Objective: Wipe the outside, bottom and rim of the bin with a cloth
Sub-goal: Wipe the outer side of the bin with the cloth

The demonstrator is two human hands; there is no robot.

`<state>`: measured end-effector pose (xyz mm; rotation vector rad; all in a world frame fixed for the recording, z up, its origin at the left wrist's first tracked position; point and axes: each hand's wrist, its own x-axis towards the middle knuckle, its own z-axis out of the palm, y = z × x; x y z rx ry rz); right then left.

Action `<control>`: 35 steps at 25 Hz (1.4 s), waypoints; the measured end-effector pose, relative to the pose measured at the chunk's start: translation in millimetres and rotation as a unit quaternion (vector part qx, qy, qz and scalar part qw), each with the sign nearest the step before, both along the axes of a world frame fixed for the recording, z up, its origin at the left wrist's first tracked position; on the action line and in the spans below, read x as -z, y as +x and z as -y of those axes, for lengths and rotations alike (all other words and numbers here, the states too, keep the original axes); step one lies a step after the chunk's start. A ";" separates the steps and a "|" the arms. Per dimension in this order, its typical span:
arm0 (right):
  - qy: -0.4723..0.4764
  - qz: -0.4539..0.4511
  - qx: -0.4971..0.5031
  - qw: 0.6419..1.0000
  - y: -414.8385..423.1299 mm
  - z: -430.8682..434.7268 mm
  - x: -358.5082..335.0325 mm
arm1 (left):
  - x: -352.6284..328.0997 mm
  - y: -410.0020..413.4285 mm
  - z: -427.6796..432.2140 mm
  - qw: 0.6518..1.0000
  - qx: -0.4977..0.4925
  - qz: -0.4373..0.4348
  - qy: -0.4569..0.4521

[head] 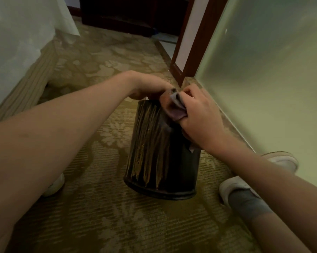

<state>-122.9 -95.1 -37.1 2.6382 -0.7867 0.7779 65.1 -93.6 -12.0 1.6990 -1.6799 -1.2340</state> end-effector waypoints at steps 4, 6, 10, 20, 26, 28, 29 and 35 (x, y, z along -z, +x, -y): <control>-0.076 -0.051 0.033 0.995 4.4 1.2 3.0 | -0.2 6.6 1.3 0.998 0.005 -0.051 0.025; -0.057 -0.067 0.007 0.996 4.0 1.4 3.7 | -2.0 1.9 0.2 0.999 -0.015 -0.046 0.018; -0.015 -0.137 -0.044 0.989 -8.6 -18.1 24.9 | 7.2 -2.5 5.3 0.997 -0.065 0.013 -0.027; 0.042 -0.248 -0.109 0.962 -47.2 -82.1 76.5 | 23.9 0.5 4.2 0.981 -0.159 -0.031 -0.103; 0.500 -0.188 -0.055 0.843 -61.8 -63.5 34.4 | 22.1 -13.5 9.2 0.980 -0.145 0.003 -0.140; 0.638 -0.067 -0.017 0.767 -60.0 -37.8 1.1 | 18.3 -12.4 7.6 0.985 -0.139 -0.035 -0.100; 0.630 -0.006 0.000 0.777 -56.3 -25.8 -15.6 | 15.3 -11.6 5.4 0.986 -0.141 -0.062 -0.071; 0.139 -0.036 -0.044 0.989 -23.3 2.2 -31.7 | -2.7 -12.7 1.1 0.997 -0.031 -0.071 -0.008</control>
